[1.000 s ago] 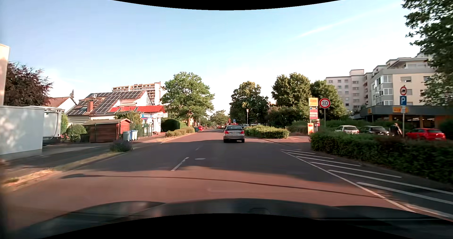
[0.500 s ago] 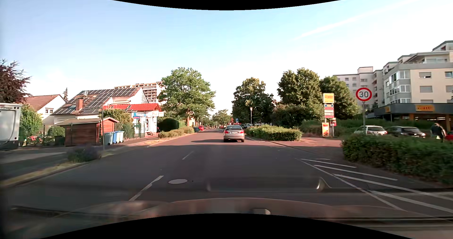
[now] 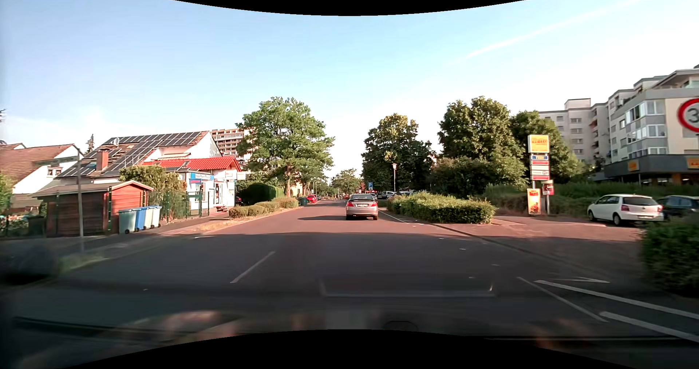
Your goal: Follow the waypoints while adhering to traffic rules and regulations
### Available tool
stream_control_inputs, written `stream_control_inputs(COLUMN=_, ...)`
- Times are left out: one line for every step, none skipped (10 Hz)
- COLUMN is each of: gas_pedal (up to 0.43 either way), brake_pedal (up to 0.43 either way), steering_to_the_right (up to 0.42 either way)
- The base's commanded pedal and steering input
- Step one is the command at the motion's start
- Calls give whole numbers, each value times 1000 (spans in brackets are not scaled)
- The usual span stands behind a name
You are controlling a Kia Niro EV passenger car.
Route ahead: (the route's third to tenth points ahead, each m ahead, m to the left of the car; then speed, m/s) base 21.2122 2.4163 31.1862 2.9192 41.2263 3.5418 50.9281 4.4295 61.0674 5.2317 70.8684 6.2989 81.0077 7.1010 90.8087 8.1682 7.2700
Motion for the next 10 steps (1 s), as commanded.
stream_control_inputs(gas_pedal=39, brake_pedal=0, steering_to_the_right=-24)
stream_control_inputs(gas_pedal=39, brake_pedal=0, steering_to_the_right=-24)
stream_control_inputs(gas_pedal=39, brake_pedal=0, steering_to_the_right=-23)
stream_control_inputs(gas_pedal=39, brake_pedal=0, steering_to_the_right=-24)
stream_control_inputs(gas_pedal=47, brake_pedal=0, steering_to_the_right=-23)
stream_control_inputs(gas_pedal=47, brake_pedal=0, steering_to_the_right=-22)
stream_control_inputs(gas_pedal=47, brake_pedal=0, steering_to_the_right=-21)
stream_control_inputs(gas_pedal=47, brake_pedal=0, steering_to_the_right=-19)
stream_control_inputs(gas_pedal=47, brake_pedal=0, steering_to_the_right=-18)
stream_control_inputs(gas_pedal=47, brake_pedal=0, steering_to_the_right=-18)
